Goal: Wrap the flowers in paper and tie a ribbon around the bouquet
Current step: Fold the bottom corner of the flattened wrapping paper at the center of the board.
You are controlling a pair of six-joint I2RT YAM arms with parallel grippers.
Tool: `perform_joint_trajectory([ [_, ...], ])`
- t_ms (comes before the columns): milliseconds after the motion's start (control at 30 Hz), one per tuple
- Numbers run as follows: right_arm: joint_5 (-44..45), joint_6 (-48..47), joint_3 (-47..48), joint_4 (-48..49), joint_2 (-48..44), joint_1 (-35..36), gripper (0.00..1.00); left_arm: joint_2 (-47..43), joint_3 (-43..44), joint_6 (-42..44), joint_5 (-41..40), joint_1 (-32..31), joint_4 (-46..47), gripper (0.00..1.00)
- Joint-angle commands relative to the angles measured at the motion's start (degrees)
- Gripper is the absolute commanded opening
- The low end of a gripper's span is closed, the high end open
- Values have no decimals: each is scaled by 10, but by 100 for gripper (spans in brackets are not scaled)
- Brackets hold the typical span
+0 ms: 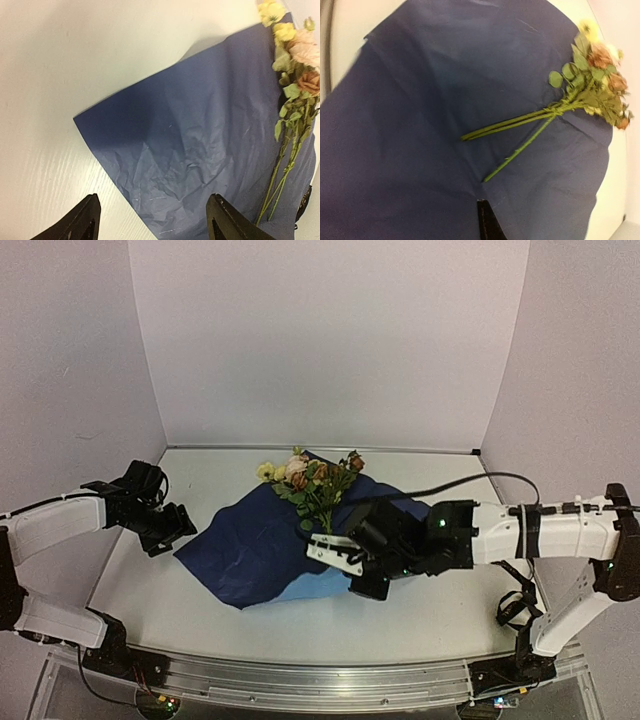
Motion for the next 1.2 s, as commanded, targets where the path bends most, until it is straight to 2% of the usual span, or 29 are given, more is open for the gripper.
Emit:
perform_joint_trajectory([
  [0,-48,99,105,-104,61,-55,0,-31,55,40,-31,-8,-18,76],
  [133,-55,141,186,-143,120,-101,0,-28,84,71,-14,-49,10,72],
  [233,-62,165,232,-159,165,-131,0,-20,87,88,5,-104,59,68],
  [500,-78,224,305,-165,258,-183,1,45,77,122,88,-205,177,51],
  [633,-84,232,331,-160,294,-196,6,99,80,127,101,-254,212,43],
  [800,-105,226,373,-155,332,-198,12,162,90,120,98,-283,239,37],
  [967,-107,227,392,-154,352,-200,30,214,92,109,91,-290,255,30],
  [1100,-104,237,396,-160,347,-205,43,234,80,96,69,-291,257,30],
  [1167,-101,244,390,-166,334,-208,56,241,80,97,51,-291,249,30],
])
